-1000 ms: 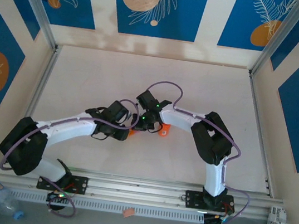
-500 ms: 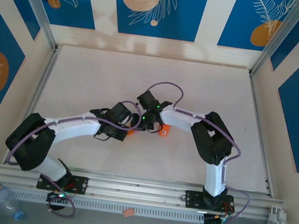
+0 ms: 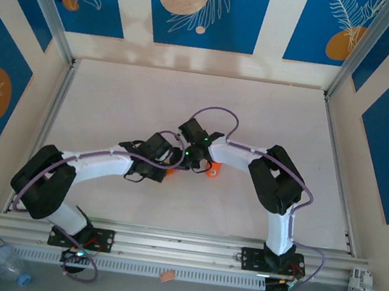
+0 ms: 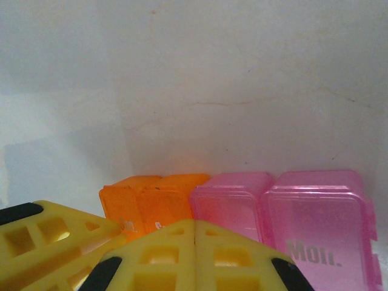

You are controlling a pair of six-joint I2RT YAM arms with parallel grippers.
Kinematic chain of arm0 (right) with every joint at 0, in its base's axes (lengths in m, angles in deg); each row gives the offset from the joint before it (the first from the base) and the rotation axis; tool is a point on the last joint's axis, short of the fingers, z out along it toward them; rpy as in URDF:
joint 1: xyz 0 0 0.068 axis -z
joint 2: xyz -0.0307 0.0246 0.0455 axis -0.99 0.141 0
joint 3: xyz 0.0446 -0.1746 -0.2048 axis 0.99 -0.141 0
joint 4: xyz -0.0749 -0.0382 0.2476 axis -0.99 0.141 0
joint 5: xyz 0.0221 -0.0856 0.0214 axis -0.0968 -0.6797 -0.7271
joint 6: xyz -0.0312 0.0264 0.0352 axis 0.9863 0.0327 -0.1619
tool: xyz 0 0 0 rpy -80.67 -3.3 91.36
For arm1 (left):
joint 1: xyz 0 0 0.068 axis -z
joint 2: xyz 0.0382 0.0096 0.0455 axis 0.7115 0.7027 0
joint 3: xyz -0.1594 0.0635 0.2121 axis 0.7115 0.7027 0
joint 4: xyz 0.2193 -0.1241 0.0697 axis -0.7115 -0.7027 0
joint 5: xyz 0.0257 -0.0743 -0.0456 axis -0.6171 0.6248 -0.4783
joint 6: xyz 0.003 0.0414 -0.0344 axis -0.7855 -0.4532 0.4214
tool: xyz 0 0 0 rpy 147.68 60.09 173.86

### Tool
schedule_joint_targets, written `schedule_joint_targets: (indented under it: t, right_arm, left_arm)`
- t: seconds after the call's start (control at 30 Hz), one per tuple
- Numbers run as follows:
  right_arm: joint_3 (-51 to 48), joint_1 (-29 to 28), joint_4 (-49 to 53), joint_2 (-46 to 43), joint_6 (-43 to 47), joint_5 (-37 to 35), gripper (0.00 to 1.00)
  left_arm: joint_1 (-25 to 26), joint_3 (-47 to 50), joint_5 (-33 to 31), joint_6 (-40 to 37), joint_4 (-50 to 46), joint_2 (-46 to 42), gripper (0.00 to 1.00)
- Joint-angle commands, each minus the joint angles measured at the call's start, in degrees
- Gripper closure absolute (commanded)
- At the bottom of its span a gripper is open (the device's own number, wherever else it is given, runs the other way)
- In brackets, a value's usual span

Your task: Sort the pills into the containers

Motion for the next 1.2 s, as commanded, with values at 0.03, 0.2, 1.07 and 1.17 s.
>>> schedule_joint_targets:
  t: [0.03,0.2,1.07,1.17]
  right_arm:
    - [-2.47,-0.70,2.30,2.66,-0.15,-1.27,1.00]
    - [-2.29,-0.80,2.32,2.68,-0.25,-1.10,1.00]
    - [7.28,8.90,7.32,-19.30,2.33,-2.40,0.57]
    - [4.88,13.20,8.76,-26.73,3.36,-5.06,0.10]
  left_arm:
    - [0.68,0.45,0.52,0.43,2.63,2.72,0.86]
    - [0.70,2.21,1.13,0.99,3.39,2.45,0.86]
    - [-7.68,-10.43,-9.74,-8.09,1.90,-22.66,0.22]
    - [-9.06,-8.77,-16.24,-11.58,4.10,-26.88,0.01]
